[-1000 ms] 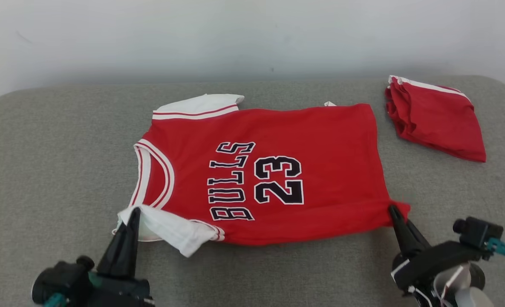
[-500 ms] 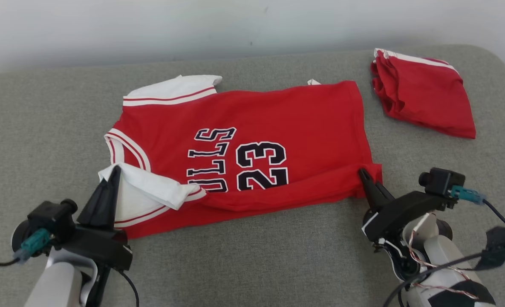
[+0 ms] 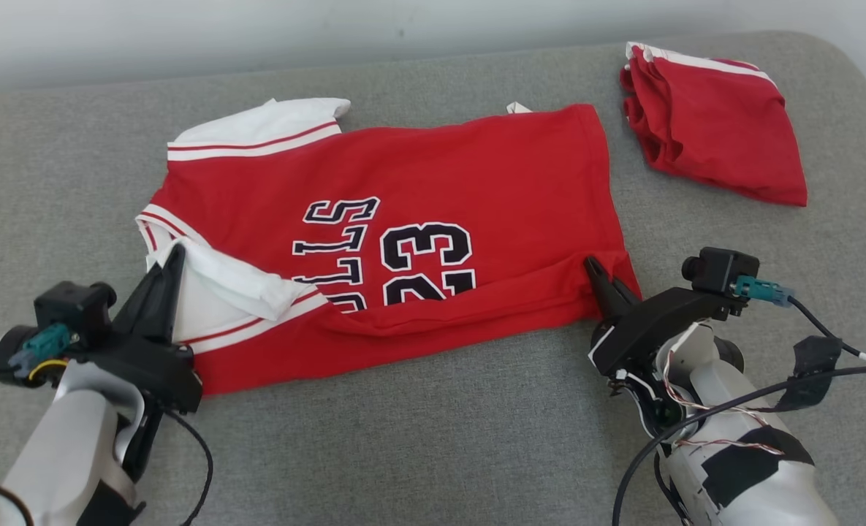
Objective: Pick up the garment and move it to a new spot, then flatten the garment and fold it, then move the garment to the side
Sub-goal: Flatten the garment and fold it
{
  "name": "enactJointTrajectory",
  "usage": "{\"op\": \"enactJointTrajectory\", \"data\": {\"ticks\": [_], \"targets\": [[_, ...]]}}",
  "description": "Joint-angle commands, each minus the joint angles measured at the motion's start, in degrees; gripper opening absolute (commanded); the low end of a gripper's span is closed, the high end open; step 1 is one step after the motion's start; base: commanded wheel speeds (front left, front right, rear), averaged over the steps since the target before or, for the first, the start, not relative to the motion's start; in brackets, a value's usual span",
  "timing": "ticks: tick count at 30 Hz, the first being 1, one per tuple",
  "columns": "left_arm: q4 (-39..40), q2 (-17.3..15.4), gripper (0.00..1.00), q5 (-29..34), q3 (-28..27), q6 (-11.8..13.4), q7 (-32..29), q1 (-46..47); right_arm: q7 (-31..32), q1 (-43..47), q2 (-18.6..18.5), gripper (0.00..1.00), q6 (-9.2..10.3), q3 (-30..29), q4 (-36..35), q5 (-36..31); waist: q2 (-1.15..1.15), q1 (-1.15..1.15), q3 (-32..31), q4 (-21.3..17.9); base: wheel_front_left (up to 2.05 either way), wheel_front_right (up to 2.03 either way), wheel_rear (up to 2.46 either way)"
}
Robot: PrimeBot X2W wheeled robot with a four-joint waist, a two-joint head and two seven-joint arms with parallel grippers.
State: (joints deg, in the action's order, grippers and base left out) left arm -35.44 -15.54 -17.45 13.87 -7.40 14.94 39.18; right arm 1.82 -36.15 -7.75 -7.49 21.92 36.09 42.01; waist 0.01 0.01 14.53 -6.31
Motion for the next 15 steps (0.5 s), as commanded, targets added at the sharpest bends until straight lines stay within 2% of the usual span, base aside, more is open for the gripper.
{"op": "enactJointTrajectory", "data": {"ticks": [1,2,3,4,5,6,7,15], "targets": [[-0.4,-0.3,0.00,-0.1,0.3,0.0,0.3,0.8,-0.4,-0.6,0.1,0.00,0.01,0.4,0.3,0.3,-0.01,-0.01,0.4,-0.3,0.00,0.00,0.00],[-0.9,-0.4,0.00,-0.5,1.0,0.0,0.3,1.5,-0.7,-1.0,0.0,0.00,0.01,0.8,0.7,0.6,-0.01,-0.01,0.5,-0.4,0.00,0.00,0.00],[-1.3,-0.6,0.00,-0.7,1.5,0.0,0.3,2.0,-1.0,-1.3,0.0,0.22,0.01,1.3,1.0,0.8,-0.01,-0.01,0.7,-0.4,0.00,0.00,0.00],[-1.8,-0.7,0.00,-1.1,1.9,0.0,0.3,2.5,-1.4,-1.6,-0.2,0.89,0.01,1.7,1.4,1.0,-0.01,-0.01,0.8,-0.5,0.00,0.00,0.00],[-2.1,-0.8,0.11,-1.4,2.2,0.0,0.3,2.9,-1.8,-1.9,-0.3,1.00,0.01,2.1,1.6,1.2,-0.01,-0.01,0.8,-0.5,0.00,0.00,0.00],[-2.2,-1.0,0.47,-1.4,2.4,0.0,0.3,3.3,-2.2,-2.1,-0.4,1.00,0.01,2.5,2.0,1.5,-0.01,-0.01,0.9,-0.5,0.00,0.00,0.00],[-2.4,-1.0,1.00,-1.5,2.4,0.0,0.3,3.5,-2.5,-2.3,-0.4,1.00,0.01,2.9,2.2,1.8,-0.01,-0.01,0.8,-0.6,0.00,0.00,0.00],[0.6,-0.8,1.00,-0.8,-0.1,0.2,0.3,0.8,-7.3,-2.0,-2.8,1.00,0.01,6.0,2.4,1.8,-0.01,-0.01,-0.7,0.1,0.00,0.00,0.00]]}}
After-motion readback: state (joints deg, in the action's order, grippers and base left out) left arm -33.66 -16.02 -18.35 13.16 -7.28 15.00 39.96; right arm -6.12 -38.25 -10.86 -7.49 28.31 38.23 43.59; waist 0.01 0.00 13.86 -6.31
